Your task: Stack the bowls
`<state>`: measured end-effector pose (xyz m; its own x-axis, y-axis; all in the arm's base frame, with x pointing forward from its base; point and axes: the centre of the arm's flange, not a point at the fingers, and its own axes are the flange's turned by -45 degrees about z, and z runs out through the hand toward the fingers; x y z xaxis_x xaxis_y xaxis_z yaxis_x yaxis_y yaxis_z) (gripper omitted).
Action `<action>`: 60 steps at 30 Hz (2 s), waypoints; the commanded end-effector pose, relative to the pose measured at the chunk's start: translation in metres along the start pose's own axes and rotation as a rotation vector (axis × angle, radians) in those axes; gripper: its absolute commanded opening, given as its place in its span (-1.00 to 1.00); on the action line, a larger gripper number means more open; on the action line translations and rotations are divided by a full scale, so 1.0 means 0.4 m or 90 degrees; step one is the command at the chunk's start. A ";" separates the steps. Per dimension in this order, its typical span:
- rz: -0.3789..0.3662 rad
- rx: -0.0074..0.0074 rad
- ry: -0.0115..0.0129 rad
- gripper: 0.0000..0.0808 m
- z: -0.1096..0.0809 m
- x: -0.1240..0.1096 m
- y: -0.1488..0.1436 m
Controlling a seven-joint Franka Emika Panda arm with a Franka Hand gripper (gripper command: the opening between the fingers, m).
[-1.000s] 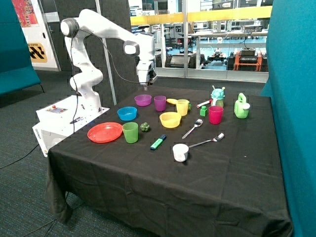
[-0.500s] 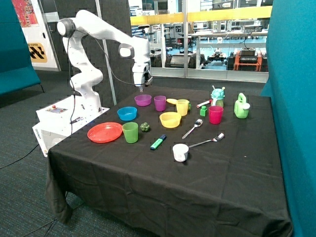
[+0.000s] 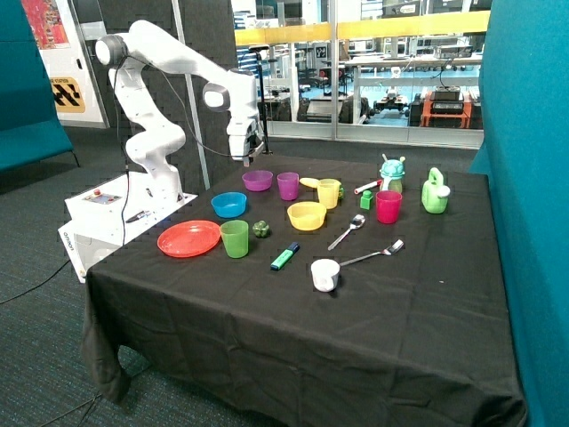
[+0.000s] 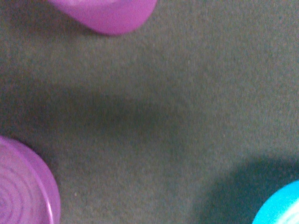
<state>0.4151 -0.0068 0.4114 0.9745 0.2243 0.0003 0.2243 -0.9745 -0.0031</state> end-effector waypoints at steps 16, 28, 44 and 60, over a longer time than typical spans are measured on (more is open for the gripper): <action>-0.089 -0.0020 -0.0003 -0.31 0.034 -0.054 -0.096; -0.134 -0.0019 -0.0004 -0.39 0.062 -0.052 -0.165; -0.172 -0.0019 -0.0004 -0.25 0.126 -0.089 -0.219; -0.181 -0.0019 -0.0005 -0.10 0.167 -0.076 -0.222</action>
<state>0.3620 0.0698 0.3558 0.8788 0.4771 0.0039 0.4771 -0.8788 0.0025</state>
